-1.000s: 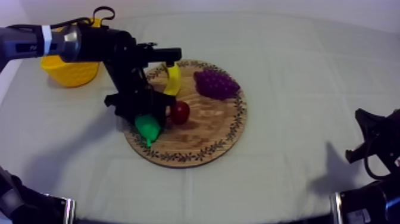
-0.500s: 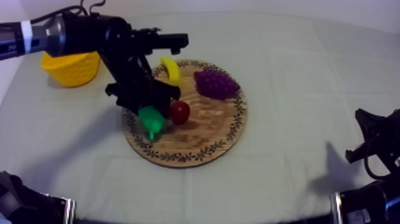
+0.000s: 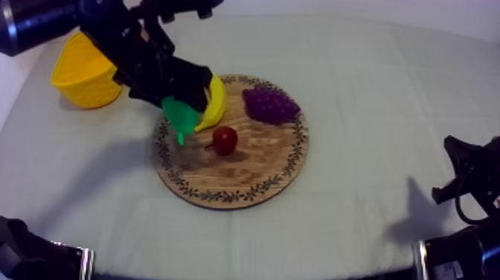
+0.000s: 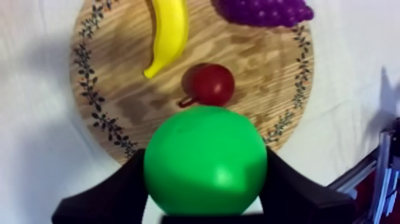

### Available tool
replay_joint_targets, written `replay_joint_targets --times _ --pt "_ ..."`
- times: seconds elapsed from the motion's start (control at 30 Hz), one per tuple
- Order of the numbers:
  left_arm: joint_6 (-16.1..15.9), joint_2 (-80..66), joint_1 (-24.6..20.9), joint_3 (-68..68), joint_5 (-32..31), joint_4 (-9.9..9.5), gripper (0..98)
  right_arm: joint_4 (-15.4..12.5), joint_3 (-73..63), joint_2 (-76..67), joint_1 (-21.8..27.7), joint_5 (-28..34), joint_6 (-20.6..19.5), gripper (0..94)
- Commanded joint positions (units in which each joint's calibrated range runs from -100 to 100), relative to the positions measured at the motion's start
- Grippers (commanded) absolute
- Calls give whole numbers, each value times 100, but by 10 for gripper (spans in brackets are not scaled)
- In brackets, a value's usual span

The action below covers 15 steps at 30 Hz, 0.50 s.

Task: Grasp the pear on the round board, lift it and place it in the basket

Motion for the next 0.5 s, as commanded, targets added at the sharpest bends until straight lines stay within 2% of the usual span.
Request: replay_joint_targets --times 0.0,0.3,0.47 --pt "-11 -123 -2 -68 62 -12 464 1 -2 -3 0 2 -1 2" --pt "-5 -354 56 -665 372 -145 444 1 -2 -3 0 2 -1 2" --pt "-59 -298 -85 -724 405 -221 441 1 -2 -3 0 2 -1 2"
